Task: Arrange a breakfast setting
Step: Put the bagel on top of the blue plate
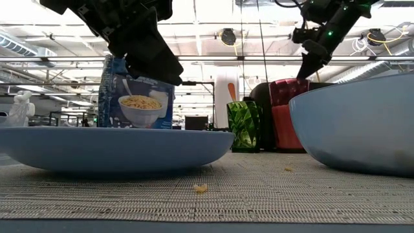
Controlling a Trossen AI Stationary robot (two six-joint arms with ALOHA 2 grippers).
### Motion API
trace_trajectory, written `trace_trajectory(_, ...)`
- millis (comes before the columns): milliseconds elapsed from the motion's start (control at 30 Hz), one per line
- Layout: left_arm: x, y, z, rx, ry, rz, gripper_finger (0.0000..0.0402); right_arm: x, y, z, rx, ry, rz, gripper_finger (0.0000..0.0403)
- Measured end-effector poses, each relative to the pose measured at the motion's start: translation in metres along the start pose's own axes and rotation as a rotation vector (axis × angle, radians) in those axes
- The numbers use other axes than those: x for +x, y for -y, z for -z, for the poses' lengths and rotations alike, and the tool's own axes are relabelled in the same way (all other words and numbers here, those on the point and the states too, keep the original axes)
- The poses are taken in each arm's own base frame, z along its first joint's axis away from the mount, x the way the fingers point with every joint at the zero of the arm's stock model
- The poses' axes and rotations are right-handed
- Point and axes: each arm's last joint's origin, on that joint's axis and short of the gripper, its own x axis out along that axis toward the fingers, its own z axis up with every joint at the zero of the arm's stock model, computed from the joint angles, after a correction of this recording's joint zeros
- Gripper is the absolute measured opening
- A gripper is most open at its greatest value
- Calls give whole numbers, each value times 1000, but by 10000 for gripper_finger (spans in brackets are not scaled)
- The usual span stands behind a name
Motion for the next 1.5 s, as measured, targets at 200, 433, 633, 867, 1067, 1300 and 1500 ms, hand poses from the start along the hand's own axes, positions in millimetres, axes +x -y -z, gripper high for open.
trace_trajectory(200, 0, 0, -1, -2, 9, 3, 182, -12, 0, -1, 3, 63, 16, 22)
trace_trajectory(433, 0, 1, -5, 1, 51, 13, 182, -24, 0, 0, 4, 121, 29, 22)
trace_trajectory(633, 1, -3, -10, -7, 88, 12, 182, -33, 0, 0, 3, 161, 36, 21)
trace_trajectory(867, 2, -9, -14, -23, 106, -1, 182, -45, 0, -4, 1, 261, 50, 17)
trace_trajectory(1067, 3, -13, -15, -30, 108, -12, 182, -47, 0, -5, 9, 286, 43, 16)
trace_trajectory(1300, 3, -13, -16, -26, 110, -12, 182, -49, 1, -8, 24, 327, 47, 15)
trace_trajectory(1500, 3, -11, -20, -33, 152, 3, 182, -51, 0, -15, 12, 417, -16, 15)
